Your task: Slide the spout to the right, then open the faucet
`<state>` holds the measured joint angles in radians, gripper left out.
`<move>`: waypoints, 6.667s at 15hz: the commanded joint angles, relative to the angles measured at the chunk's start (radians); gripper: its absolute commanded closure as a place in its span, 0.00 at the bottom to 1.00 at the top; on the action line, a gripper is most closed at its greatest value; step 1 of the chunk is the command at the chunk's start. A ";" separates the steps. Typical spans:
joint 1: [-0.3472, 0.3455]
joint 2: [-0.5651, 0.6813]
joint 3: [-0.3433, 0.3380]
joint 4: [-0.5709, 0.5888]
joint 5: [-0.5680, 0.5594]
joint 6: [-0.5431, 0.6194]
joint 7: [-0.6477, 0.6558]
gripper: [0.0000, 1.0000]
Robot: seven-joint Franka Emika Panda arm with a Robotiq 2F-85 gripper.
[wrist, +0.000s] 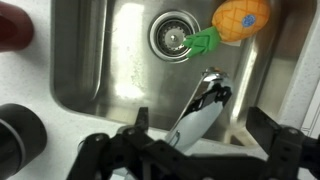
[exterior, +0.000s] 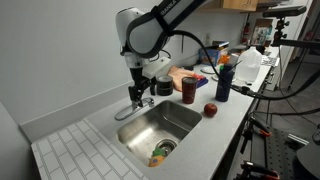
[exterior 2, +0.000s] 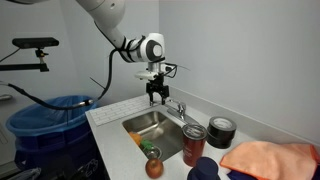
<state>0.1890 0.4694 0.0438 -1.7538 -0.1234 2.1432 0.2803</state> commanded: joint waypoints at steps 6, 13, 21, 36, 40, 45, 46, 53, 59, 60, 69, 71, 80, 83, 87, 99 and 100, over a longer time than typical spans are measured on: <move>0.048 0.003 -0.072 -0.016 -0.158 -0.008 0.172 0.00; 0.073 0.007 -0.100 -0.025 -0.252 -0.020 0.271 0.00; 0.058 0.002 -0.108 -0.044 -0.255 -0.018 0.283 0.00; -0.023 -0.066 -0.037 0.024 0.046 -0.041 0.101 0.00; -0.031 -0.065 -0.032 0.032 0.084 -0.051 0.076 0.00; -0.005 -0.004 -0.034 0.049 0.060 -0.008 0.124 0.00; 0.000 0.017 -0.032 0.061 0.061 -0.004 0.129 0.00; 0.005 0.043 -0.033 0.090 0.061 -0.003 0.133 0.00; -0.005 0.094 -0.046 0.105 0.059 0.052 0.134 0.00; -0.010 0.103 -0.044 0.108 0.068 0.068 0.125 0.00; -0.016 0.126 -0.041 0.146 0.086 0.197 0.121 0.00; -0.021 0.125 -0.036 0.158 0.098 0.214 0.117 0.00; -0.040 0.135 -0.026 0.180 0.191 0.346 0.112 0.00; -0.037 0.140 -0.030 0.178 0.189 0.416 0.109 0.00; -0.024 0.138 -0.048 0.169 0.165 0.451 0.121 0.00; -0.005 -0.020 -0.080 0.057 0.100 0.175 0.135 0.00; -0.007 -0.044 -0.076 0.042 0.098 0.140 0.132 0.00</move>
<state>0.1804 0.5272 -0.0299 -1.6345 -0.0113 2.3810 0.4264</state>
